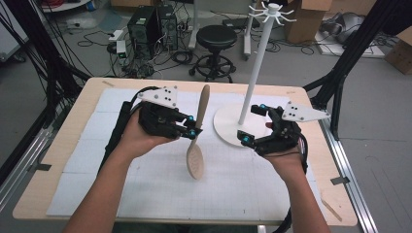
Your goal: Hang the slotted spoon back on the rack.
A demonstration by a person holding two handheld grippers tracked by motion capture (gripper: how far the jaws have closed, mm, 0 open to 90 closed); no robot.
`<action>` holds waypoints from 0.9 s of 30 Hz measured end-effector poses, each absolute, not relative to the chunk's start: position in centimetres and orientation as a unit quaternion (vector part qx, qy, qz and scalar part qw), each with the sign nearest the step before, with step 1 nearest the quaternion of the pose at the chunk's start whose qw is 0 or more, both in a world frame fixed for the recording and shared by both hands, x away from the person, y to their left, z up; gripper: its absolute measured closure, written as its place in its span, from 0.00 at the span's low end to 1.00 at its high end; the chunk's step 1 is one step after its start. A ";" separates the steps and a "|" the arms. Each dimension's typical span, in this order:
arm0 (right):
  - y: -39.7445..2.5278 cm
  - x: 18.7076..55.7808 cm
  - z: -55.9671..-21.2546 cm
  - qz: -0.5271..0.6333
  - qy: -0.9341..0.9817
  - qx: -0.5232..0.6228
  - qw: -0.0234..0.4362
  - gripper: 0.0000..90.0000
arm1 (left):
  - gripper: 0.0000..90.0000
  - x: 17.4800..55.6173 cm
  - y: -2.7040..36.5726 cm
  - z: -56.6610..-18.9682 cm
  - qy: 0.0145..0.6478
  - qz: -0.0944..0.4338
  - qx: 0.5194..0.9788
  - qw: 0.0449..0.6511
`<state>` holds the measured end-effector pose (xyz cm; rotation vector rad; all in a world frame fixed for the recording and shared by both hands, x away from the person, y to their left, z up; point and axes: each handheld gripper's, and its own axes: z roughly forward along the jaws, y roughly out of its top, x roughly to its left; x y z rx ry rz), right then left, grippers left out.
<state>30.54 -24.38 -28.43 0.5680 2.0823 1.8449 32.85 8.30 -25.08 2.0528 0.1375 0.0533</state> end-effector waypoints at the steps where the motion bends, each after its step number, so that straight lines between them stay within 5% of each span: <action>1: -24.2 30.5 -28.0 0.644 0.724 0.196 0.149 0.01 | 0.84 32.8 8.1 -25.1 0.058 0.021 0.855 0.515; 27: -20.6 30.8 -25.3 0.667 0.732 0.109 0.088 0.39 | 0.84 32.6 5.5 -25.3 0.045 0.018 0.859 0.509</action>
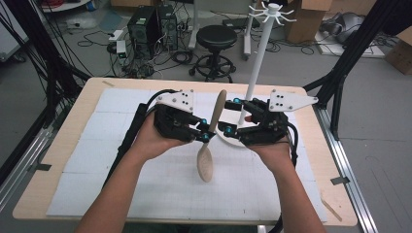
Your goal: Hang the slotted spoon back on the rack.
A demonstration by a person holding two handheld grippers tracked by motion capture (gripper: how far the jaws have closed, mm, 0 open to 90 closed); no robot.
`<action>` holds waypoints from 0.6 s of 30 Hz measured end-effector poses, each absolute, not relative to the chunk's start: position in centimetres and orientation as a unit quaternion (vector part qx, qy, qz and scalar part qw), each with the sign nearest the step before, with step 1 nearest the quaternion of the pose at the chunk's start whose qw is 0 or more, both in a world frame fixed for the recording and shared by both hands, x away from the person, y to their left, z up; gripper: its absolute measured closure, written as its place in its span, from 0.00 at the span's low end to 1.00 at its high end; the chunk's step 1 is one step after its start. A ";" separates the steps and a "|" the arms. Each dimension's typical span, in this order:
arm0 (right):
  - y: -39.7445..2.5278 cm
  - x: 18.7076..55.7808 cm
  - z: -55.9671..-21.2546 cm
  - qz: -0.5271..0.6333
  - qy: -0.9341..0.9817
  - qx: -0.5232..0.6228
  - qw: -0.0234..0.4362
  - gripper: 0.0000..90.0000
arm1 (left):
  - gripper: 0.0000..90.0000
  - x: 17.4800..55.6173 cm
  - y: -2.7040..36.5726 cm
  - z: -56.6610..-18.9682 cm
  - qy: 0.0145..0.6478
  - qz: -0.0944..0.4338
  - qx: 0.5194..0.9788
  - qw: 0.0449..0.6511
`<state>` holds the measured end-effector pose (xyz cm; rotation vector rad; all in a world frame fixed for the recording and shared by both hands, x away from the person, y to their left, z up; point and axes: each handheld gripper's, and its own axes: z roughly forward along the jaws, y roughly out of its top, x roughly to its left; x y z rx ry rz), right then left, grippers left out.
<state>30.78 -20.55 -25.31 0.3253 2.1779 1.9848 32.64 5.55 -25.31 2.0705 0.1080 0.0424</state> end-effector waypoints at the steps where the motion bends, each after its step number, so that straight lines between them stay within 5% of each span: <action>1: -20.5 30.8 -25.3 0.669 0.731 0.107 0.085 0.40 | 0.84 32.6 5.5 -25.3 0.047 0.016 0.857 0.512; 18: -19.9 31.1 -25.5 0.682 0.725 0.081 0.045 0.69 | 0.84 32.5 5.0 -25.4 0.039 0.009 0.856 0.515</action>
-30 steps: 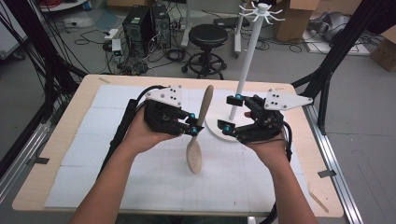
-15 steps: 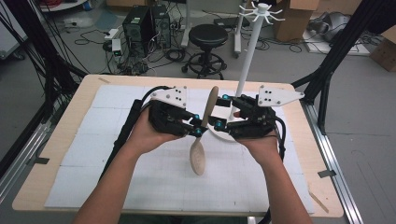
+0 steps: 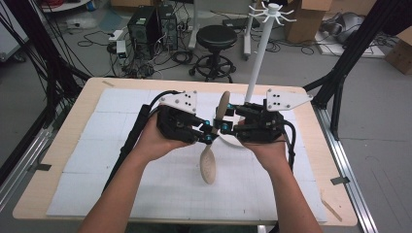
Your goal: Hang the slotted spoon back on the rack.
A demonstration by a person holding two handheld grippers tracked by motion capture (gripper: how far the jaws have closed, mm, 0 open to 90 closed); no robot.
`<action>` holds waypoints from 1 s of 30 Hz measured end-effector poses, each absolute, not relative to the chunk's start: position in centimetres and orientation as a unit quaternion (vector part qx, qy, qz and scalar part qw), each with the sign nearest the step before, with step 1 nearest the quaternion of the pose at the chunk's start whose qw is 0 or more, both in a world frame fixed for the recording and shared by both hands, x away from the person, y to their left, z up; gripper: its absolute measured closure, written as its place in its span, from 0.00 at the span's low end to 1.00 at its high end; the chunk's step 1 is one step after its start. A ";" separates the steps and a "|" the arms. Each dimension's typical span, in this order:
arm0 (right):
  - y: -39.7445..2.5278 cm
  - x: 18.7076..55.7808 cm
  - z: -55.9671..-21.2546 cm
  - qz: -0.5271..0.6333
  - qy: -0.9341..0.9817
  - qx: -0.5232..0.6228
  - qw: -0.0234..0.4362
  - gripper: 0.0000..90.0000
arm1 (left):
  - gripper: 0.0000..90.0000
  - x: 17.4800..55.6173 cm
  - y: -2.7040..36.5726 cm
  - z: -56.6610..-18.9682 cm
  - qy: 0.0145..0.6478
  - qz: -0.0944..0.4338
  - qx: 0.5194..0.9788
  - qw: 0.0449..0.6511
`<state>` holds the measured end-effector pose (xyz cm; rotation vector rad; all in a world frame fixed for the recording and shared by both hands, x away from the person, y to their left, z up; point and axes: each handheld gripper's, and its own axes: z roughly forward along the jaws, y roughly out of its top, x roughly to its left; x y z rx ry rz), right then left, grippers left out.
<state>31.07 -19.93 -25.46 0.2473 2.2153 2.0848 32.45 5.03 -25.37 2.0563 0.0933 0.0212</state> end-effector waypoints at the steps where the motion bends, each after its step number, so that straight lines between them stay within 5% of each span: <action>1: -19.9 31.1 -25.5 0.686 0.723 0.076 0.040 0.74 | 0.84 32.4 5.0 -25.4 0.038 0.009 0.855 0.517; 5: -19.8 30.7 -25.6 0.690 0.717 0.069 0.069 0.76 | 0.84 32.4 5.1 -25.3 0.037 0.011 0.855 0.518; 13: -19.9 30.9 -25.7 0.693 0.715 0.075 0.054 0.76 | 0.83 32.5 5.2 -25.4 0.034 0.009 0.852 0.523; 16: -19.9 30.8 -25.6 0.688 0.719 0.074 0.060 0.76 | 0.68 32.5 5.5 -25.4 0.046 0.023 0.849 0.526; 30: -22.2 30.5 -25.2 0.690 0.714 0.092 0.079 0.76 | 0.39 32.8 10.7 -26.1 0.088 0.043 0.824 0.558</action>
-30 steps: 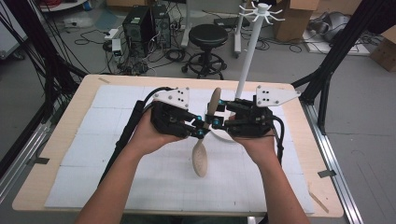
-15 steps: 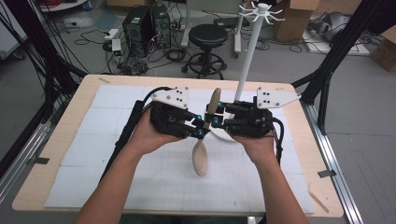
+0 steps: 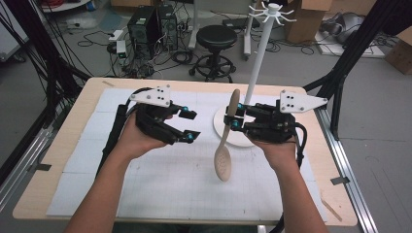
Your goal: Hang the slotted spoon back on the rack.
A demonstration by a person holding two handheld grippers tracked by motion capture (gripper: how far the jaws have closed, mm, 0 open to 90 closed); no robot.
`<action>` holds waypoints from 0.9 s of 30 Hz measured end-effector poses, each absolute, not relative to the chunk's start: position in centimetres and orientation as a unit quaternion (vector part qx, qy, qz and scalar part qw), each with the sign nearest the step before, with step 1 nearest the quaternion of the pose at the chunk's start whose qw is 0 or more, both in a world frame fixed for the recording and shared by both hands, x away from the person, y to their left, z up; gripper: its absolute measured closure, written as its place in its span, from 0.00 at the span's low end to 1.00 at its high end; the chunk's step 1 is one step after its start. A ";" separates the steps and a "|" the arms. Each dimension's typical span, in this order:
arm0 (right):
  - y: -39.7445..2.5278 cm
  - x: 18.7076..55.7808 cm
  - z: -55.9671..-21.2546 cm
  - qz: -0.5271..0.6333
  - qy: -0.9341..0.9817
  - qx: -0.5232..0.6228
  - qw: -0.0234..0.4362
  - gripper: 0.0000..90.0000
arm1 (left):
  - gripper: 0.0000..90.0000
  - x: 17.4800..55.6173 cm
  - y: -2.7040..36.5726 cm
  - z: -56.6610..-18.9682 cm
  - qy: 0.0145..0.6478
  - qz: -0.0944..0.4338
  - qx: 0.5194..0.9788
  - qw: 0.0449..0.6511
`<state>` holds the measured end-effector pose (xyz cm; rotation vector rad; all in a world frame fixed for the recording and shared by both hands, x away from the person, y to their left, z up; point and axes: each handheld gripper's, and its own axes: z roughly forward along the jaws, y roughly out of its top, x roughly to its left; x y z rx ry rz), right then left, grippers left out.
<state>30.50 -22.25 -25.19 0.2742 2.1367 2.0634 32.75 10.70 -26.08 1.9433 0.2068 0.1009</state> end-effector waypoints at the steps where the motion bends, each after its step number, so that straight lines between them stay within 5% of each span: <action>1: -22.4 30.4 -25.2 0.689 0.715 0.094 0.080 0.76 | 0.38 32.7 11.1 -26.3 0.093 0.045 0.820 0.562; 27: -24.7 31.2 -25.1 0.669 0.722 0.134 0.113 0.76 | 0.17 32.1 21.3 -32.1 0.200 0.111 0.784 0.576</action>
